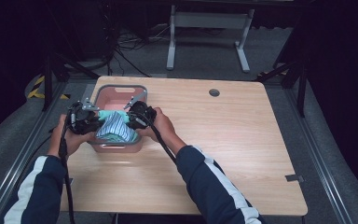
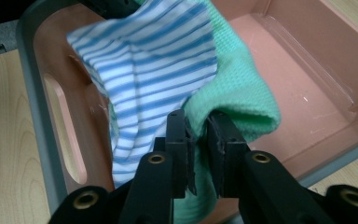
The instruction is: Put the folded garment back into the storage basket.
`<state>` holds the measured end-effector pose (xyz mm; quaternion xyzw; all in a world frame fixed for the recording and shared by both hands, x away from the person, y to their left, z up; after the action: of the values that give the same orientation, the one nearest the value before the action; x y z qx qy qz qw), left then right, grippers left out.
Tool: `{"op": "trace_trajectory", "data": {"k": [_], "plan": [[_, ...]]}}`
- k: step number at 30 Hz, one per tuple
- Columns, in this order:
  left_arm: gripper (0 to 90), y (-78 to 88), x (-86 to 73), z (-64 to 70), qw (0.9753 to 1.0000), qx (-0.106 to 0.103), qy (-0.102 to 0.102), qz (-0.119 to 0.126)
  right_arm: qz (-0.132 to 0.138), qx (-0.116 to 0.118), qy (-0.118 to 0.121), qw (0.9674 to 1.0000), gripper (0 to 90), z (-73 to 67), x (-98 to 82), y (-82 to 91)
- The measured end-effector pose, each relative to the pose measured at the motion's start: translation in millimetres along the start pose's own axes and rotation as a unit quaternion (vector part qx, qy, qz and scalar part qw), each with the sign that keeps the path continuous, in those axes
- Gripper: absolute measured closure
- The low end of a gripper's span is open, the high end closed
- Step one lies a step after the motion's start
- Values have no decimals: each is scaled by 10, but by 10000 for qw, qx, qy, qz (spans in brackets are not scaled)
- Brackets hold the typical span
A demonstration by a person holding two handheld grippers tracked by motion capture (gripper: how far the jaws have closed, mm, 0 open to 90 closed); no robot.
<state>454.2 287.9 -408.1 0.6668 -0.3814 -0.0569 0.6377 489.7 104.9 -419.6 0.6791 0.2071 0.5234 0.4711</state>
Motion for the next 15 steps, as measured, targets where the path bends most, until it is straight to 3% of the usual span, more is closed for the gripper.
{"op": "trace_trajectory", "data": {"k": [15], "plan": [[670, 140, -54, 92, 9991, -129, 35, 404, 107, -100, 28, 9999, 750, 7, -85, 134]]}}
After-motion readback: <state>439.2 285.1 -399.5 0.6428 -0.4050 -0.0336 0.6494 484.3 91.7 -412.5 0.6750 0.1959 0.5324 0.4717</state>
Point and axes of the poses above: each handheld gripper's, and its own axes: y roughly backward along the jaws, x roughly out of its top, z roughly to its right, the point moved 4 cm from there along -y, roughly forward along the jaws, and after that the axes turned 12 degrees about -z, right-handed, at the moved point
